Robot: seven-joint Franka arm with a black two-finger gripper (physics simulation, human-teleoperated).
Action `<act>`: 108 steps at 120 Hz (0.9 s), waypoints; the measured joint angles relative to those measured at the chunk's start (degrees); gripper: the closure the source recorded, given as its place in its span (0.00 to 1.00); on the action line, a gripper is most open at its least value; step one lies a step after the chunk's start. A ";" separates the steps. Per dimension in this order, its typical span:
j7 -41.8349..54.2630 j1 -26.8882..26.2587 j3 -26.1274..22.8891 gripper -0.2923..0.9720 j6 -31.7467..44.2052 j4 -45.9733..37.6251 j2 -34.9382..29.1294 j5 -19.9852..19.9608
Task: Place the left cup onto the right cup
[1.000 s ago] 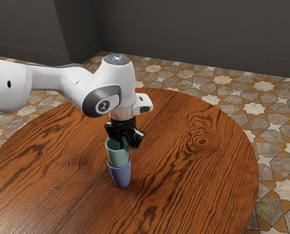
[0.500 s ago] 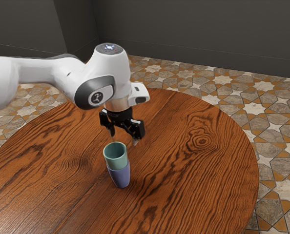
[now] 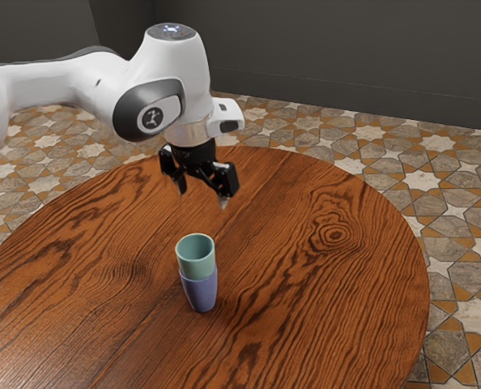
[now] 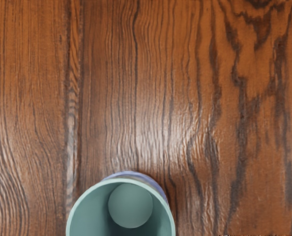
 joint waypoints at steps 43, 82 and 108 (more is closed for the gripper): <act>5.39 0.94 4.47 0.23 -2.88 7.96 4.07 -2.50; 11.98 7.56 4.67 0.23 -7.49 16.87 6.15 -2.76; 15.29 7.62 4.68 0.23 -11.23 17.88 5.37 -2.86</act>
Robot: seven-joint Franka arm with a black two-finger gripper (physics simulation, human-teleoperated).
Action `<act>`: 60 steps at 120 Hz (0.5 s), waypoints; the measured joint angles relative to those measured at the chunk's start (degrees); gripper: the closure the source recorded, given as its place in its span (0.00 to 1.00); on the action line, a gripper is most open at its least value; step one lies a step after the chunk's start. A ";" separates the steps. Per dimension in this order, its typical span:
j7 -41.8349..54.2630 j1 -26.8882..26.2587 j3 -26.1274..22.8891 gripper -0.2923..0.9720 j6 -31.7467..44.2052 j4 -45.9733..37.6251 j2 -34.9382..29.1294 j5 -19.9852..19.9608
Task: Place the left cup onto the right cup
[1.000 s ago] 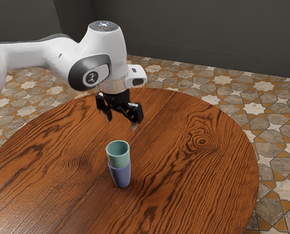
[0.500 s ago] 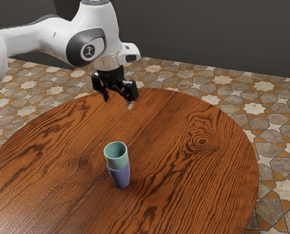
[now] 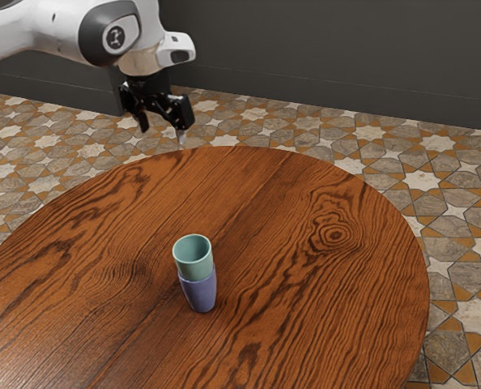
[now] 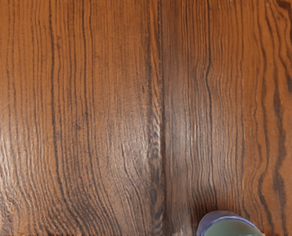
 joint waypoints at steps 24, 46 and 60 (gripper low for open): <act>2.17 0.01 0.00 0.23 -1.44 -0.07 -0.43 0.00; 3.62 0.08 0.00 0.23 -1.86 -0.07 -0.48 0.00; 4.34 0.08 0.00 0.23 -1.94 -0.07 -0.48 0.00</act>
